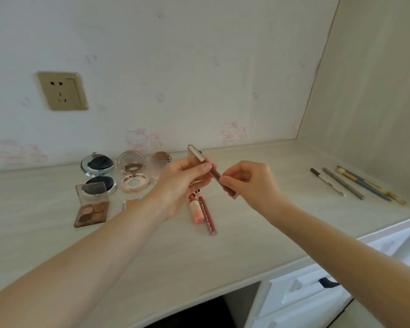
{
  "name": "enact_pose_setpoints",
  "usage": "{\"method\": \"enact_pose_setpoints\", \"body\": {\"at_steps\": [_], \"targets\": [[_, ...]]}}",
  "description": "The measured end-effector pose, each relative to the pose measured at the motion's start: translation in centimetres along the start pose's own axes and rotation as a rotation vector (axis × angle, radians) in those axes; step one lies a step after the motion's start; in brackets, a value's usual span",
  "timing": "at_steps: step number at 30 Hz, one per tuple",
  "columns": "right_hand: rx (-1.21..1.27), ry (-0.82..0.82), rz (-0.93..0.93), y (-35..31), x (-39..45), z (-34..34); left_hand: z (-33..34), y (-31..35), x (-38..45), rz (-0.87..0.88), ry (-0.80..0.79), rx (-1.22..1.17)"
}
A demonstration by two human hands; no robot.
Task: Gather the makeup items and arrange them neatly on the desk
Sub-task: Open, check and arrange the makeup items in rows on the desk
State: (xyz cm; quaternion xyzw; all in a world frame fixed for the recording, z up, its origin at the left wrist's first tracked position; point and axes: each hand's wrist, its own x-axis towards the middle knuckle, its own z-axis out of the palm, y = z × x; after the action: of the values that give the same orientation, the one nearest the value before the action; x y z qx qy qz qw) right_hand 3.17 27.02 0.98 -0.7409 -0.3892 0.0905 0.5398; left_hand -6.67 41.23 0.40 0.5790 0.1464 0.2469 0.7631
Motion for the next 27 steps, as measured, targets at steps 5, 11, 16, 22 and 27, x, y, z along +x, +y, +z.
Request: {"method": "enact_pose_setpoints", "body": {"at_steps": [5,11,16,22,27], "targets": [[0.099,-0.069,0.034,-1.6,-0.6,3.9,-3.2,0.9,-2.4,0.028,0.063,0.017],[0.002,-0.116,-0.012,-2.6,-1.5,8.8,-7.2,2.1,-4.9,0.103,0.162,0.162],[0.018,-0.080,-0.009,-3.0,-1.6,10.3,-9.8,1.7,-6.7,0.267,0.181,0.601],[0.104,-0.237,0.063,-2.4,-2.5,11.5,-12.6,0.3,-7.8,0.412,0.111,0.978],[0.107,-0.331,0.005,-1.3,-3.7,12.4,-13.6,-0.7,-9.2,0.578,-0.013,1.292]]}}
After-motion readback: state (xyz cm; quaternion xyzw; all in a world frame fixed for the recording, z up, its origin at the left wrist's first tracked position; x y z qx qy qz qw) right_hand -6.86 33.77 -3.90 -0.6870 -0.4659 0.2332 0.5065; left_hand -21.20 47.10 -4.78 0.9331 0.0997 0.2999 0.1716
